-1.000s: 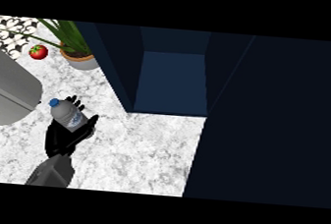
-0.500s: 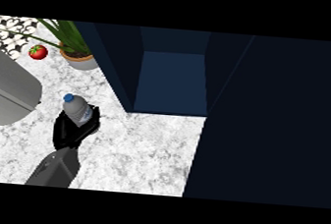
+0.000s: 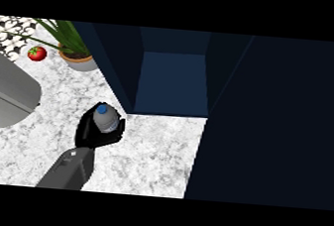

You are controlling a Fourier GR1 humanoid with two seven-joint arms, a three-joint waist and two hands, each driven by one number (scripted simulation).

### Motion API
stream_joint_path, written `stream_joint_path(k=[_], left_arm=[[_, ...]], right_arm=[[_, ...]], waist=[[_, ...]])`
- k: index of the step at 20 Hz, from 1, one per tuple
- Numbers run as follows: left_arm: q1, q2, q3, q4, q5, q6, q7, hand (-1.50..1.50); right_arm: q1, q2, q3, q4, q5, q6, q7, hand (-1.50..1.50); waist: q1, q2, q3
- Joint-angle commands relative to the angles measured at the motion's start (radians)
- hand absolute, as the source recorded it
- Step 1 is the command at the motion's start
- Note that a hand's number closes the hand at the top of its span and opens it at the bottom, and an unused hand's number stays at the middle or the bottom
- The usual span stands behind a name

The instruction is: Pick up the bottled water, place it into the cabinet and close the cabinet

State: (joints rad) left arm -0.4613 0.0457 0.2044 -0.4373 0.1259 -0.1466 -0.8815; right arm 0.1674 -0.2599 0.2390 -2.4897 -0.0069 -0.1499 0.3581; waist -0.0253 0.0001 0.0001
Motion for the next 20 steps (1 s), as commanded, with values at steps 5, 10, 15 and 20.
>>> stream_joint_path(k=[5,10,15,20], left_arm=[[-0.079,-0.045,-0.1,-0.028,0.07,-0.106,0.038,1.5],[-0.106,-0.044,-0.209,-0.074,0.173,-0.07,0.121,1.5],[-0.117,-0.043,-0.287,-0.098,0.282,0.002,0.142,1.5],[-0.157,-0.042,-0.341,-0.149,0.328,0.075,0.182,1.5]], right_arm=[[0.038,-0.039,-0.235,-0.063,-0.228,0.085,0.002,-1.5],[0.098,0.016,-0.214,-0.059,-0.198,0.107,-0.048,-1.5],[0.085,0.004,-0.327,-0.002,-0.277,0.163,-0.085,-1.5],[0.073,0.022,-0.362,0.051,-0.284,0.188,-0.111,-1.5]], waist=[[0.004,-0.002,0.001],[-0.006,-0.009,0.001],[-0.037,-0.009,0.002],[-0.038,-0.007,0.002]])
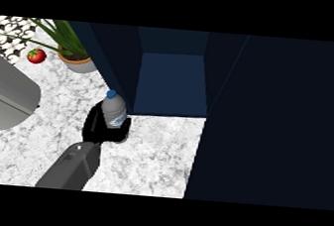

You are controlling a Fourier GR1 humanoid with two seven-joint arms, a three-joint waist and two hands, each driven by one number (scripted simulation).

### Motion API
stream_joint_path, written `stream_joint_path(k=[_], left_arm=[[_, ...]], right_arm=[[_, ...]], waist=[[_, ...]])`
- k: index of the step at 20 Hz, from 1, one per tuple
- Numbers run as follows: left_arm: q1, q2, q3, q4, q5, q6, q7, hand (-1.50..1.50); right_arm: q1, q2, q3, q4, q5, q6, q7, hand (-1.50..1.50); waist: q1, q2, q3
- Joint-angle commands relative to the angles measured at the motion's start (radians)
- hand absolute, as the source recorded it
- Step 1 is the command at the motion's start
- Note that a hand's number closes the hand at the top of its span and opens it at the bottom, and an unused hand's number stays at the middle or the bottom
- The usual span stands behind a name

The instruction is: Pick up the bottled water, place it into the cabinet and close the cabinet

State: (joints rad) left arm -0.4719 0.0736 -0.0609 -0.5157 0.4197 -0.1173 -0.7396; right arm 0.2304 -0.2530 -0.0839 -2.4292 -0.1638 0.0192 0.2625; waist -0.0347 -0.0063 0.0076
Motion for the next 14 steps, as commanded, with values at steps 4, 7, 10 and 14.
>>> stream_joint_path(k=[4,7,10,14], left_arm=[[-0.154,-0.069,-0.112,-0.079,0.068,0.09,0.058,1.5],[-0.186,-0.069,-0.139,-0.115,0.085,0.136,0.092,1.5],[-0.209,-0.068,-0.135,-0.131,0.102,0.163,0.115,1.5],[-0.224,-0.068,-0.162,-0.134,0.116,0.258,0.137,1.5]], right_arm=[[-0.001,0.01,-0.057,-0.007,-0.164,0.059,-0.014,-1.5],[0.006,0.028,-0.049,0.019,-0.157,0.067,-0.02,-1.5],[-0.003,0.022,-0.095,0.045,-0.187,0.085,-0.041,-1.5],[-0.008,0.0,-0.119,0.075,-0.204,0.122,-0.055,-1.5]], waist=[[-0.049,0.0,-0.006],[-0.063,-0.003,-0.005],[-0.067,-0.003,-0.004],[-0.083,0.002,-0.005]])
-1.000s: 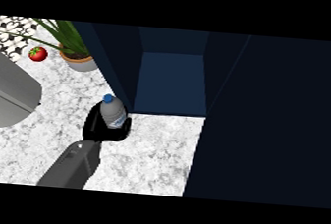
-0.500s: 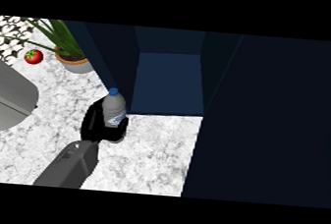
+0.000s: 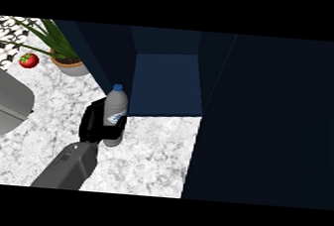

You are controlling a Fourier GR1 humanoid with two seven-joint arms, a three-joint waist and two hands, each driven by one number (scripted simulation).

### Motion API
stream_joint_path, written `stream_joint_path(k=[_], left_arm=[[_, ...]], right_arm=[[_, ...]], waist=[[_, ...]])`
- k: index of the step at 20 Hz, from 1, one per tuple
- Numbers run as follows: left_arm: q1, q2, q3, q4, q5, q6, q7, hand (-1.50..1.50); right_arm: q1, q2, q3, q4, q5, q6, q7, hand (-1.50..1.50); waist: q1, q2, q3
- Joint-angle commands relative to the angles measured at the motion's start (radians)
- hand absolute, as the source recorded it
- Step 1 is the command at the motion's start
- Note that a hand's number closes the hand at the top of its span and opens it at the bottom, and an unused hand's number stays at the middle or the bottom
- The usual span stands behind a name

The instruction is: Pick up the bottled water, place it into the cabinet and close the cabinet

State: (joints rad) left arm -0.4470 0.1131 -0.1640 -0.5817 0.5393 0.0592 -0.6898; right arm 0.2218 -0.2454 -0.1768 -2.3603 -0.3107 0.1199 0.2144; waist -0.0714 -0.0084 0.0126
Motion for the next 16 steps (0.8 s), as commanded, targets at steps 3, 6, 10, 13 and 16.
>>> stream_joint_path(k=[3,6,10,13,16], left_arm=[[-0.275,-0.107,-0.058,-0.066,-0.021,0.142,0.116,1.5],[-0.268,-0.107,-0.076,-0.066,-0.03,0.205,0.117,1.5],[-0.27,-0.105,-0.076,-0.075,-0.037,0.268,0.127,1.5],[-0.262,-0.107,-0.082,-0.056,-0.034,0.316,0.137,1.5],[-0.256,-0.102,-0.085,-0.047,-0.04,0.357,0.142,1.5]], right_arm=[[-0.017,-0.01,-0.053,0.011,-0.101,0.019,0.0,-1.5],[-0.009,-0.026,-0.075,0.017,-0.131,0.043,-0.004,-1.5],[-0.007,-0.041,-0.101,0.028,-0.176,0.067,-0.008,-1.5],[-0.03,-0.058,-0.135,0.064,-0.198,0.083,-0.027,-1.5],[-0.021,-0.07,-0.137,0.068,-0.237,0.114,-0.023,-1.5]], waist=[[-0.043,0.005,-0.009],[-0.058,0.005,-0.009],[-0.066,0.006,-0.009],[-0.067,0.016,-0.009],[-0.078,0.02,-0.01]])
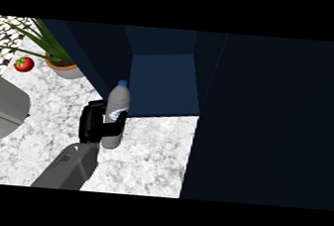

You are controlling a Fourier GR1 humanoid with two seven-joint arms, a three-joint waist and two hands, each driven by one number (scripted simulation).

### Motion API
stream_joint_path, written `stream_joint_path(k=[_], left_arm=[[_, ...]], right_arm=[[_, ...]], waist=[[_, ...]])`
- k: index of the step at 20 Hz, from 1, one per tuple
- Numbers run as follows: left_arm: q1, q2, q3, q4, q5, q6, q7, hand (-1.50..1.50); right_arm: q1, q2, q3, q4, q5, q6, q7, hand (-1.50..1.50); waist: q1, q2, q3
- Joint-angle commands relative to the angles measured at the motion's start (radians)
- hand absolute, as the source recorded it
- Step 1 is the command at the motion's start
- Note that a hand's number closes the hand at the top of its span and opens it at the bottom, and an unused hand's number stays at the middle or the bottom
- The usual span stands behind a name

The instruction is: Pick up the bottled water, place it into the cabinet and close the cabinet

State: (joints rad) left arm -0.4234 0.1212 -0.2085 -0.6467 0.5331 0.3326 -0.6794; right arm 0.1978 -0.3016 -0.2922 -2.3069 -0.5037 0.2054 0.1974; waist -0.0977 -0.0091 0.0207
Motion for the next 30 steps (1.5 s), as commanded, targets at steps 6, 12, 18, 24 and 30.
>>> stream_joint_path(k=[6,12,18,24,30], left_arm=[[-0.27,-0.104,-0.037,0.025,-0.037,0.175,0.132,1.5],[-0.261,-0.109,-0.038,0.011,-0.032,0.197,0.101,1.5],[-0.243,-0.11,0.005,-0.013,0.025,0.18,0.096,1.5],[-0.22,-0.083,0.012,-0.013,0.033,0.173,0.086,1.5],[-0.24,-0.066,0.002,-0.025,0.029,0.201,0.106,-1.5]], right_arm=[[0.004,-0.031,-0.054,0.03,-0.077,0.039,0.002,-1.5],[-0.03,-0.058,-0.078,0.066,-0.115,0.058,0.001,-1.5],[-0.038,-0.059,-0.078,0.076,-0.129,0.066,-0.002,-1.5],[-0.046,-0.079,-0.111,0.098,-0.156,0.08,-0.004,-1.5],[-0.049,-0.067,-0.094,0.111,-0.156,0.094,-0.016,-1.5]], waist=[[-0.074,0.027,-0.019],[-0.07,0.035,-0.022],[-0.077,0.04,-0.024],[-0.093,0.043,-0.025],[-0.102,0.046,-0.024]])
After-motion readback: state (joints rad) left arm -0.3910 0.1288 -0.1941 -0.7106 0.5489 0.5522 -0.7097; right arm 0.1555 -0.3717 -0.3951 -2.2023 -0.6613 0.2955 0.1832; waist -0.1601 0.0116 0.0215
